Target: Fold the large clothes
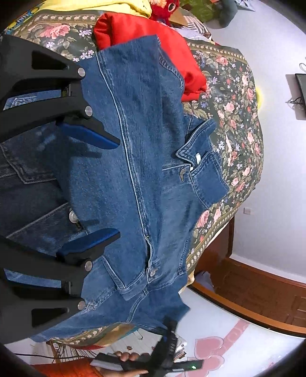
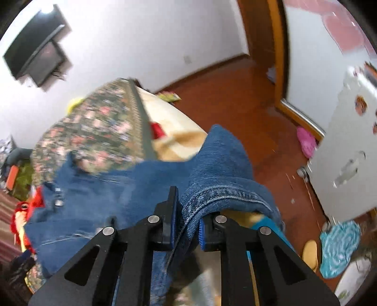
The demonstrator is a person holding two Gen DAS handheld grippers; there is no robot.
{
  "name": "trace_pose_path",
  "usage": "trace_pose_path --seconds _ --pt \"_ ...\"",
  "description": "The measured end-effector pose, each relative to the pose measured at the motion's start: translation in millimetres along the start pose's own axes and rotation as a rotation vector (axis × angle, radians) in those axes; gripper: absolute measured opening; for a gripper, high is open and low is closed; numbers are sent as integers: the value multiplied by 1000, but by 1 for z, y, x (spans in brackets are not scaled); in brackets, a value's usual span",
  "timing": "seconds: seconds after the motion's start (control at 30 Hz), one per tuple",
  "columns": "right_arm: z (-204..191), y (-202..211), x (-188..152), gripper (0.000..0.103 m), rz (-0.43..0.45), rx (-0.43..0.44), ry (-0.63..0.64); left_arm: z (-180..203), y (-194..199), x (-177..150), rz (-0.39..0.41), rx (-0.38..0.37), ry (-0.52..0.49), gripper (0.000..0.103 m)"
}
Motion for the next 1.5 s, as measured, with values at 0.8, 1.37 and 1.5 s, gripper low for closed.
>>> trace_pose_path --seconds 0.8,1.37,1.5 --pt "-131 -63 -121 24 -439 218 272 -16 27 -22 -1 -24 27 69" --pt "-38 5 -59 55 -203 87 65 7 20 -10 4 -22 -14 69" --pt "9 0 -56 55 -189 97 -141 14 14 -11 -10 -23 -27 69"
Point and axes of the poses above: each gripper's, at about its wrist camera, not at the fingertips, and y roughly against the way its jaws point, z to its right, x to its top, the point moved 4 cm from there along -y, roughly the way its jaws point, and after that the axes turned 15 degrees about x, right-handed, at the moved point
